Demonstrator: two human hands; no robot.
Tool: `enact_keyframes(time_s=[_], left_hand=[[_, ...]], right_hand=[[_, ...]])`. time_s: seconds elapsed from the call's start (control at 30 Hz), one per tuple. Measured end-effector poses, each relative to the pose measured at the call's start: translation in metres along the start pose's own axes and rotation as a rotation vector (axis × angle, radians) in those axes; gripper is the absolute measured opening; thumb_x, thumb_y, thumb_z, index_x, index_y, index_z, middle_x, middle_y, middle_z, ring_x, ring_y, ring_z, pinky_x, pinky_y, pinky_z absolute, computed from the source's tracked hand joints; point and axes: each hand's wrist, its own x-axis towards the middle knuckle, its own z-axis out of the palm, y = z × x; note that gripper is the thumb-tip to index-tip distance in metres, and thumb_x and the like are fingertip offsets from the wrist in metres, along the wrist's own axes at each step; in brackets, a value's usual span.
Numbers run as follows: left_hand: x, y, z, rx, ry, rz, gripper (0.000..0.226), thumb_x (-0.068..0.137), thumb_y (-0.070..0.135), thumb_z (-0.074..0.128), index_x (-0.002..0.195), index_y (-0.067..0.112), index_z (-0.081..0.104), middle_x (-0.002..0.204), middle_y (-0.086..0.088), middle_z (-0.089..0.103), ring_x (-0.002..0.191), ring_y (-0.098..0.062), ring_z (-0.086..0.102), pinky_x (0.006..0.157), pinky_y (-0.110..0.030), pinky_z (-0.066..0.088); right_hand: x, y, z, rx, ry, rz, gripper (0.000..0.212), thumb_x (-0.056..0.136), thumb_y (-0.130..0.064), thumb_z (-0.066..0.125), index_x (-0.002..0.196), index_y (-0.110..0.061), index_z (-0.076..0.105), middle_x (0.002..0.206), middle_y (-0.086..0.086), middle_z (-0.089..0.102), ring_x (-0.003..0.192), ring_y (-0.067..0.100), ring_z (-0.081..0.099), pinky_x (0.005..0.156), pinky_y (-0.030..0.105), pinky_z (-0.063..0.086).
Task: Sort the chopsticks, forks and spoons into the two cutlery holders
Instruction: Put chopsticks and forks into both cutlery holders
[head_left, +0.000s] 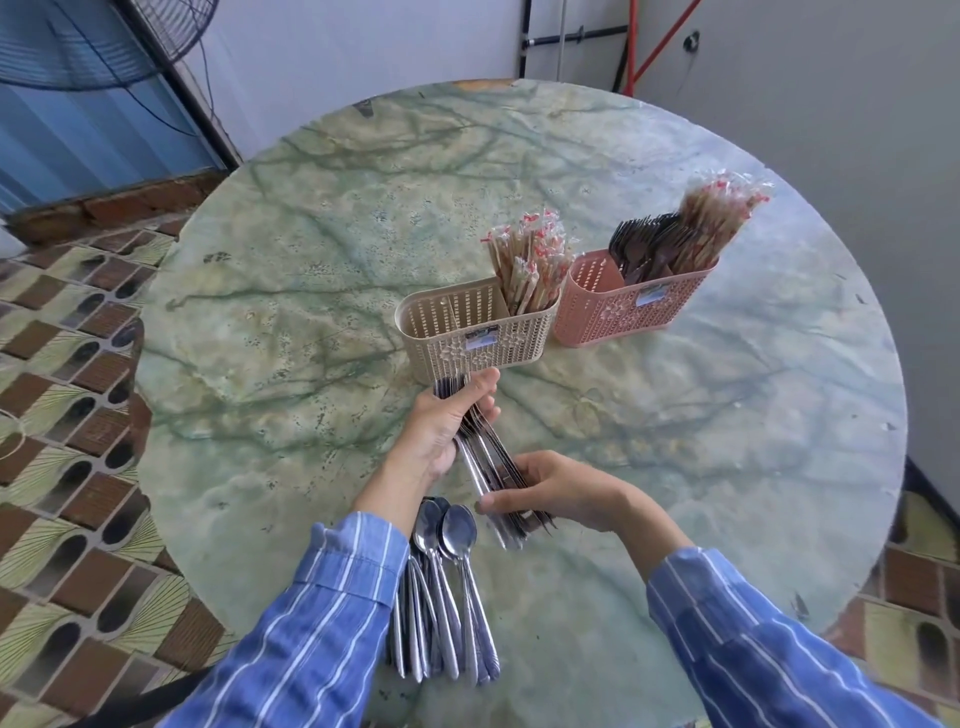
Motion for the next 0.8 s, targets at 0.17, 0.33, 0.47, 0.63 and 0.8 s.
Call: enact_keyframes(time_s=[0.17, 0.33, 0.47, 0.63, 0.8], left_hand=[[0.004, 0.006, 0.002, -0.003, -0.103, -0.007, 0.024, 0.077, 0.004, 0.074, 0.099, 0.005, 0.065, 0.086, -0.002, 0.064, 0.074, -0.013, 0.061, 0.088, -0.041, 0.053], [0.0, 0.017, -0.014, -0.006, -0.346, -0.117, 0.038, 0.084, 0.0, 0.066, 0.12, -0.001, 0.054, 0.117, -0.015, 0.065, 0.112, -0.029, 0.062, 0.099, -0.045, 0.048], [-0.002, 0.016, -0.014, 0.071, -0.261, -0.073, 0.02, 0.086, 0.005, 0.065, 0.104, -0.004, 0.065, 0.102, -0.017, 0.071, 0.087, -0.023, 0.07, 0.081, -0.034, 0.059], [0.003, 0.012, -0.008, 0.107, -0.178, -0.008, 0.023, 0.086, 0.012, 0.067, 0.103, -0.003, 0.064, 0.097, -0.014, 0.071, 0.082, -0.022, 0.069, 0.081, -0.038, 0.059], [0.008, 0.008, 0.003, 0.133, 0.025, -0.001, 0.054, 0.079, 0.048, 0.061, 0.104, -0.001, 0.06, 0.082, -0.013, 0.071, 0.068, -0.02, 0.07, 0.064, -0.035, 0.06]], right_hand=[[0.009, 0.0, 0.007, -0.109, 0.04, -0.019, 0.016, 0.088, -0.021, 0.07, 0.092, -0.013, 0.057, 0.084, 0.012, 0.072, 0.07, 0.024, 0.063, 0.061, 0.034, 0.047], [-0.001, -0.005, 0.0, 0.169, -0.113, 0.015, 0.031, 0.091, -0.02, 0.065, 0.117, -0.004, 0.056, 0.106, 0.019, 0.07, 0.086, 0.029, 0.068, 0.073, 0.038, 0.056], [-0.003, -0.01, -0.002, 0.253, -0.159, 0.032, 0.042, 0.095, -0.027, 0.057, 0.126, 0.001, 0.053, 0.111, 0.023, 0.067, 0.096, 0.04, 0.065, 0.086, 0.05, 0.053], [0.002, -0.01, 0.005, 0.22, -0.032, 0.02, 0.046, 0.102, -0.033, 0.043, 0.124, 0.008, 0.043, 0.109, 0.016, 0.071, 0.103, 0.048, 0.063, 0.09, 0.059, 0.048], [0.01, -0.012, 0.018, 0.068, 0.146, 0.007, 0.038, 0.104, -0.032, 0.037, 0.111, 0.003, 0.05, 0.102, 0.012, 0.073, 0.09, 0.04, 0.07, 0.066, 0.041, 0.058]])
